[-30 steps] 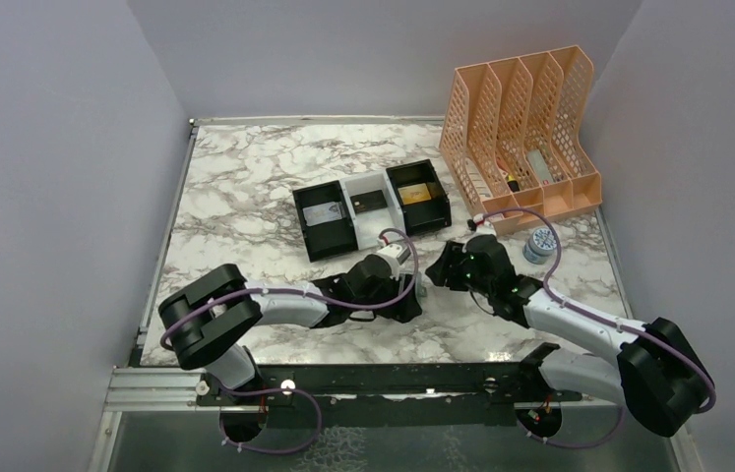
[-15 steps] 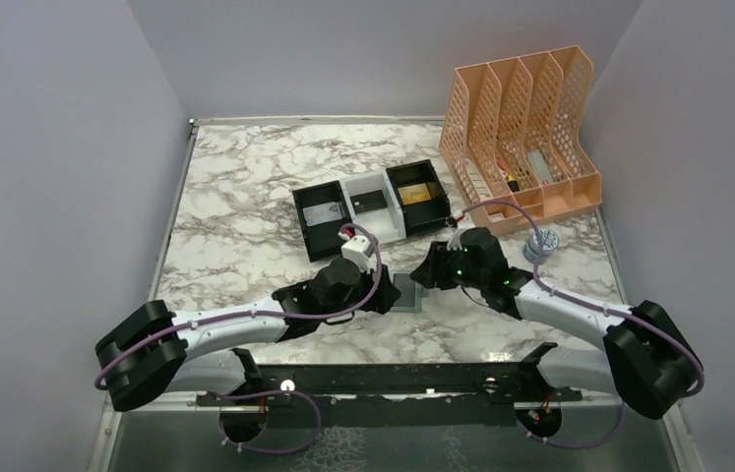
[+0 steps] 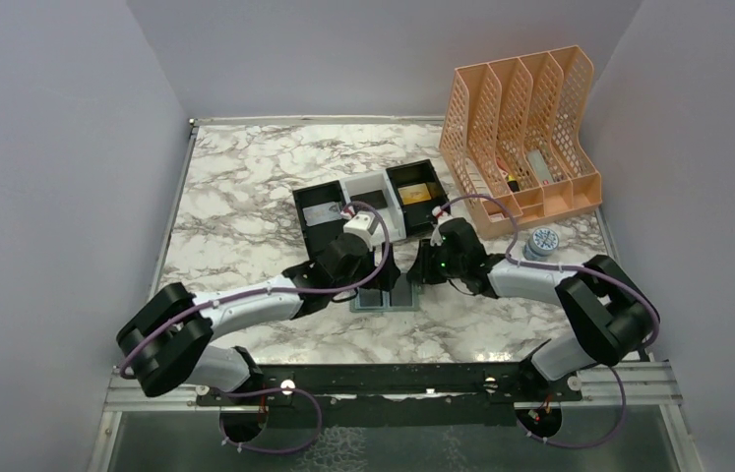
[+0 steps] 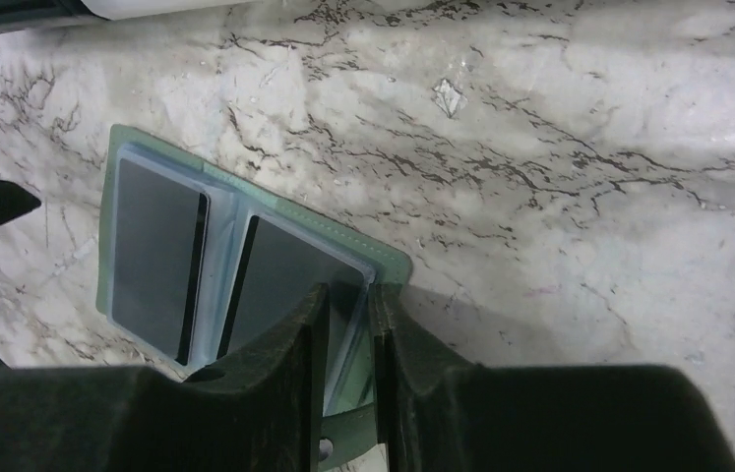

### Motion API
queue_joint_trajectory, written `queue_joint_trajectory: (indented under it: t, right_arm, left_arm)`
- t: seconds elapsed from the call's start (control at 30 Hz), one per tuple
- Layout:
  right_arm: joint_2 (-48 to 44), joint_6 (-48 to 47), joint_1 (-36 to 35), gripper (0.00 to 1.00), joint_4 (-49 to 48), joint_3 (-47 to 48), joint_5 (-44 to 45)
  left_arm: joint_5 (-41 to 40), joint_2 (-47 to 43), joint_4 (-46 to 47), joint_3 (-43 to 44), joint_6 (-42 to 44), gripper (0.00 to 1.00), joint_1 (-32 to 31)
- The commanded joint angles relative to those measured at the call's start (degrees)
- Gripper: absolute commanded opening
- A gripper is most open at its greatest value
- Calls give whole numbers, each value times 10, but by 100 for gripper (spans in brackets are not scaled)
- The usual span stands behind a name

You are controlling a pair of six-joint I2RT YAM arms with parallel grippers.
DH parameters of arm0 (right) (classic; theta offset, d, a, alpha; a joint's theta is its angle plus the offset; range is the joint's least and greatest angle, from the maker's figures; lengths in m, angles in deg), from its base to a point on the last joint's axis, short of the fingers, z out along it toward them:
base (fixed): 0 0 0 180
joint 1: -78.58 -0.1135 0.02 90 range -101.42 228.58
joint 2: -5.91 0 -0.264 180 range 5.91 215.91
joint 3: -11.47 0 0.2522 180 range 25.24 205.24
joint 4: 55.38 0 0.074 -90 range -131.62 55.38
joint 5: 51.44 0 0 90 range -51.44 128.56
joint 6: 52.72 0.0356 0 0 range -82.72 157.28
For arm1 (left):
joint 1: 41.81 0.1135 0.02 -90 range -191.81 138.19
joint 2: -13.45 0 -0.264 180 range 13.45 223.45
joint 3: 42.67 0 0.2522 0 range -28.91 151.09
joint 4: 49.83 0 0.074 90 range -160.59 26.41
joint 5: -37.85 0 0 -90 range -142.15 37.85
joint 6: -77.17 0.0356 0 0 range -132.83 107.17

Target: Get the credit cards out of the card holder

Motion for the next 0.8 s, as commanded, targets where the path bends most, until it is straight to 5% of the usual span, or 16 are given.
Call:
queue_joint_trajectory:
  t: [0.0, 0.37, 0.77]
  right_arm:
    - [31, -15, -1, 20, 6, 2, 23]
    - [37, -15, -1, 19, -33, -42, -46]
    - [19, 4, -1, 19, -51, -54, -66]
  left_arm:
    - [47, 58, 3, 59, 10, 81, 22]
    - [93, 114, 90, -6, -44, 60, 8]
    - [75, 107, 173, -54, -74, 55, -4]
